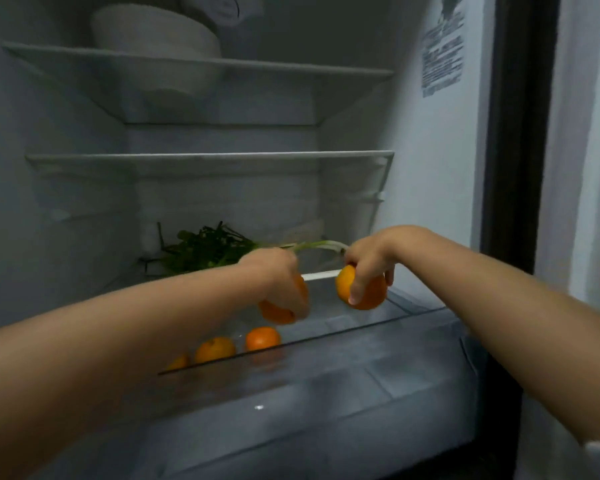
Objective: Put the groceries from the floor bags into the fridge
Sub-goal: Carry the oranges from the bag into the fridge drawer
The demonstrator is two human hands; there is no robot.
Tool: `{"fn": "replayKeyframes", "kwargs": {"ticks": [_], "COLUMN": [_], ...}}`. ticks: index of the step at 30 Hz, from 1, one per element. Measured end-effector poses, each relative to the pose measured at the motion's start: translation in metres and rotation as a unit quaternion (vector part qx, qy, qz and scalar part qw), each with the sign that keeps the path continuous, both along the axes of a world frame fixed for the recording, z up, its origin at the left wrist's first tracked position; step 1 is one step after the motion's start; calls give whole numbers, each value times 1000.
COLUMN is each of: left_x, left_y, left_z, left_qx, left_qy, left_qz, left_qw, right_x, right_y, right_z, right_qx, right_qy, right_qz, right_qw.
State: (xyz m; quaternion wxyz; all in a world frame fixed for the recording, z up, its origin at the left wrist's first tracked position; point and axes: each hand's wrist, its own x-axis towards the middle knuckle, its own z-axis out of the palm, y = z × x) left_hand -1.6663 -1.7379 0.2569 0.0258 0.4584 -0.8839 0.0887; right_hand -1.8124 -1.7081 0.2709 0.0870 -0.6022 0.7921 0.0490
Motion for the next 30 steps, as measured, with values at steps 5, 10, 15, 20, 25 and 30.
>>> {"fn": "replayKeyframes", "kwargs": {"ticks": [5,10,15,20,25,30], "left_x": [-32,-62,-78,-82,-79,-73], "left_y": [-41,-68,-90,-109,-115,-108], "left_z": [-30,-65,-82,-94,-101,-97], "left_qx": [97,116,139,159,154,152], "left_qy": [-32,-71,-97,-133,-108,-165], "left_qz": [7,-22,-26,-13,-23,-15], "left_qw": [995,990,985,978,982,974], "right_x": [-19,-20,-25,-32,-41,-35], "right_y": [-52,-79,-114,-140,-140,-131], "right_z": [-29,-42,-70,-94,-115,-103], "right_qx": [139,192,229,241,228,252], "right_qy": [64,180,224,224,257,292], "right_qz": [0,55,119,182,223,201], "right_qw": [988,963,940,927,912,901]}}
